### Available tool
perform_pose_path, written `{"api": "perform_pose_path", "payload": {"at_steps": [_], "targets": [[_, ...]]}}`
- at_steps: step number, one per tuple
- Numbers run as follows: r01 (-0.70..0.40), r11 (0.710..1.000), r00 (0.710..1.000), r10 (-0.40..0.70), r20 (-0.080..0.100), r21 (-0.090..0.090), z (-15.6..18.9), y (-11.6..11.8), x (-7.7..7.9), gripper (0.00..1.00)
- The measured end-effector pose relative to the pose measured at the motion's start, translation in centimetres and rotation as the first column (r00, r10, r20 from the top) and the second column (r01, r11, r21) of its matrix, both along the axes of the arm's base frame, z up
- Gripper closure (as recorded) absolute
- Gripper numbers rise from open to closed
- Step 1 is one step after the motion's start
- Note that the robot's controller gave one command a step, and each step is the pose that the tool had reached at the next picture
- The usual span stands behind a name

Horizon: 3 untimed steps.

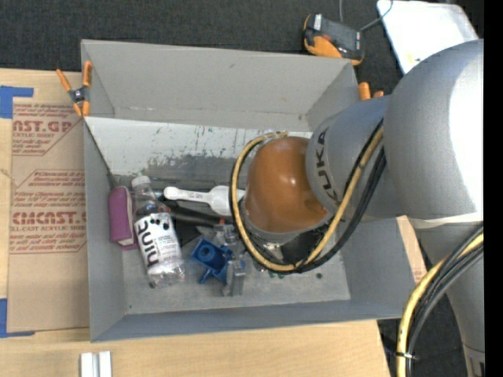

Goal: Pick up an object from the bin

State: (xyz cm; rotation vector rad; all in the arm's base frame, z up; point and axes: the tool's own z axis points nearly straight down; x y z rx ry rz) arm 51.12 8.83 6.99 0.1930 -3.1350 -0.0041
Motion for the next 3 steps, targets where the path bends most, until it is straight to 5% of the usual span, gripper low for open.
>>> {"api": "perform_pose_path", "payload": {"at_steps": [3], "targets": [[0.000, 1.000, 1.000, 0.000, 0.000, 0.000, 0.00, 0.00, -0.01, 1.00]]}}
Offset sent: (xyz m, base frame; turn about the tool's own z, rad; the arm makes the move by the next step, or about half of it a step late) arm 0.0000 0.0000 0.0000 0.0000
